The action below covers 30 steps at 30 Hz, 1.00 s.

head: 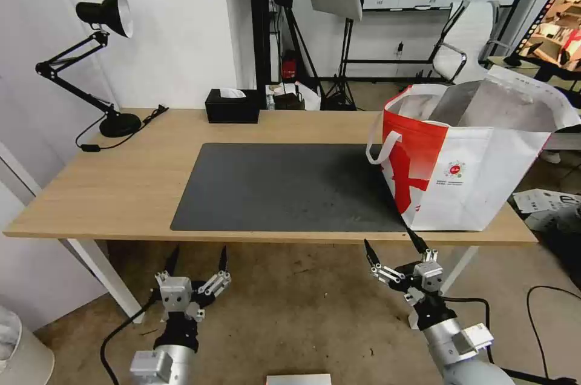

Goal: Pick up the trash from the table and place it into the takeout bag.

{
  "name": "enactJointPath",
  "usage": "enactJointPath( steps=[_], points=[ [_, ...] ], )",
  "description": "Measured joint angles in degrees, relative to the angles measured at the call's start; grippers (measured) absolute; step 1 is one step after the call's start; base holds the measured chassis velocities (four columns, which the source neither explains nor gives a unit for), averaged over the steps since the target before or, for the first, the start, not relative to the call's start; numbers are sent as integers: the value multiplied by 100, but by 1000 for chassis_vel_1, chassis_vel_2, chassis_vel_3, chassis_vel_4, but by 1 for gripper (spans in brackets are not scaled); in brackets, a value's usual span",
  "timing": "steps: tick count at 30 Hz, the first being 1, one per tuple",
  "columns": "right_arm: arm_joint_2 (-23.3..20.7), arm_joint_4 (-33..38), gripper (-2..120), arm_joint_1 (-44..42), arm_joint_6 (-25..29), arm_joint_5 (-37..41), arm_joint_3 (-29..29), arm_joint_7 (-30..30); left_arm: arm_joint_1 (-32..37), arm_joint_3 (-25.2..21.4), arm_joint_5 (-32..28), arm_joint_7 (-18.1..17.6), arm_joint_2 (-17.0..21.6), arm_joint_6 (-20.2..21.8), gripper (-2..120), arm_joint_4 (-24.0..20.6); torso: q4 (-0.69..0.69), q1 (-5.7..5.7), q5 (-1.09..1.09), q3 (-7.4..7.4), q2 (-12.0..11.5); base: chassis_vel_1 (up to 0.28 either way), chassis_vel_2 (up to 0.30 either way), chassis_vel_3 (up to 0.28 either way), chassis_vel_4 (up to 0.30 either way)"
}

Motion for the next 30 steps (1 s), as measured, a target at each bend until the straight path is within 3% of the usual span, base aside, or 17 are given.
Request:
enactJointPath(
  steps=[30],
  points=[
    [0,0,100,0,0,0,0,0,-67,14,-15,-1,-22,8,100,-5,0,1,-1,0,0,0,0,0,0]
  ],
)
